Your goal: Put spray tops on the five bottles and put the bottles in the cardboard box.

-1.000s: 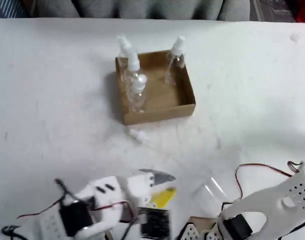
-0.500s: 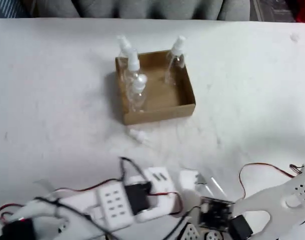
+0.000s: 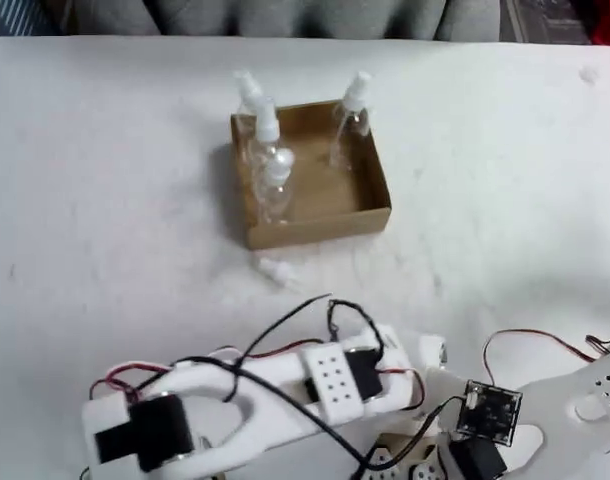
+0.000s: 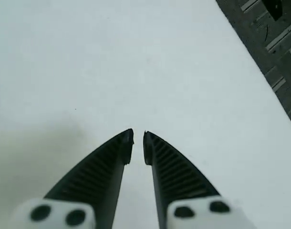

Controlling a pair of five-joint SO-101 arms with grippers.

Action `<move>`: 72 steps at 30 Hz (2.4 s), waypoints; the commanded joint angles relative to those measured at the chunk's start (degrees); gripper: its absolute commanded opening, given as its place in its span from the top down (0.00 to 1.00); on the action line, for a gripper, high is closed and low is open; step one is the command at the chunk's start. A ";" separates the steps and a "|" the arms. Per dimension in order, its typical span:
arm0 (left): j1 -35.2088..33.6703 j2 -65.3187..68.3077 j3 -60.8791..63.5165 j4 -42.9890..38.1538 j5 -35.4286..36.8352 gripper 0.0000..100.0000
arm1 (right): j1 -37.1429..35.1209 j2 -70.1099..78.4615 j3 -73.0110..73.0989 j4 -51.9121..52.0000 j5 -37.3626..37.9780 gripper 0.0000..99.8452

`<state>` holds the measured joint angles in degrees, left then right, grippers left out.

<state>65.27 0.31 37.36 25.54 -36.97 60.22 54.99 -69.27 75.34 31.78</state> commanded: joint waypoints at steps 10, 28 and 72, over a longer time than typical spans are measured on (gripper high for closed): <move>-4.62 7.96 -5.45 -11.08 1.23 0.82 | 1.27 -1.54 -2.81 0.57 0.79 0.98; -13.49 -1.45 -4.92 -7.03 16.09 0.82 | -2.77 -5.32 -3.34 20.88 0.18 0.98; -54.99 -49.71 16.18 28.66 16.70 0.83 | -25.19 -75.12 89.05 23.52 55.21 0.89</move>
<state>13.32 -41.45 47.82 54.20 -20.79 37.01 -16.84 15.12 97.76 72.92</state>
